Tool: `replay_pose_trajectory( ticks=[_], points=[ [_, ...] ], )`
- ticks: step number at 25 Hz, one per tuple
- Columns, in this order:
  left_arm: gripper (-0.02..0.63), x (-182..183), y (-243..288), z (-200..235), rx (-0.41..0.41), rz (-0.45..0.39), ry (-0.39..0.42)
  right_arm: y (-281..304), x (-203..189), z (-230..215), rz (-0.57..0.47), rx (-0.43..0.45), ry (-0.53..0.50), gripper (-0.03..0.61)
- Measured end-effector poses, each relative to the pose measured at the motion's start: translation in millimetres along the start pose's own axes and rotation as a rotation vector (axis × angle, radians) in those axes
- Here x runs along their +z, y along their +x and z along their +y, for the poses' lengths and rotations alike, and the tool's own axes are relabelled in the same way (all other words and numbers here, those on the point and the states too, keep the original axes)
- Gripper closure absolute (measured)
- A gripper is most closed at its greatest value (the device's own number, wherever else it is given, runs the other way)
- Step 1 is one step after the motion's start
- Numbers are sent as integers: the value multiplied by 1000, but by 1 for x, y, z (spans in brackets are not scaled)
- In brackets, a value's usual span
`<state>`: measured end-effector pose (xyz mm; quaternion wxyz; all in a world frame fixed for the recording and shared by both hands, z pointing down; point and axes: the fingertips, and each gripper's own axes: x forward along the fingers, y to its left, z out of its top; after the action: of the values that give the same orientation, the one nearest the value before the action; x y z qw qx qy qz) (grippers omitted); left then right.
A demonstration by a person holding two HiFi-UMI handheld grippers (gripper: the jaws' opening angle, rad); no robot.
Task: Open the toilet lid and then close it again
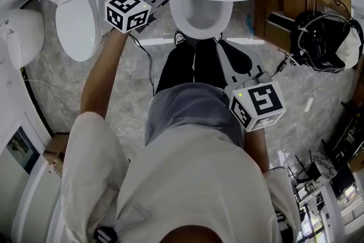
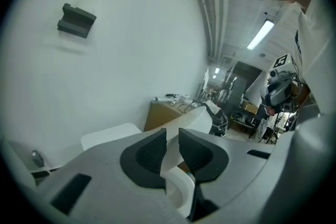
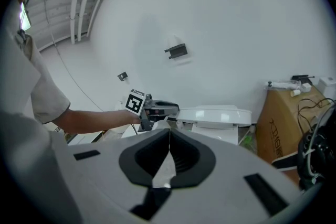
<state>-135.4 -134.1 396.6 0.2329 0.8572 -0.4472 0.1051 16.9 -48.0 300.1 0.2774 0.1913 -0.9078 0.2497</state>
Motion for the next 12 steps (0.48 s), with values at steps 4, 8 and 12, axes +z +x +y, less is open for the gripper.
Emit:
replay_pose_trajectory(
  ticks=[4, 8, 12],
  points=[
    [555, -7, 0, -4, -7, 3, -13, 0, -3, -1, 5, -1, 3, 568],
    [555, -13, -1, -8, -13, 4, -10, 2, -4, -3, 11, -2, 8, 568],
    [555, -18, -1, -11, -15, -1, 2, 3, -5, -5, 16, 0, 11, 568]
  ],
)
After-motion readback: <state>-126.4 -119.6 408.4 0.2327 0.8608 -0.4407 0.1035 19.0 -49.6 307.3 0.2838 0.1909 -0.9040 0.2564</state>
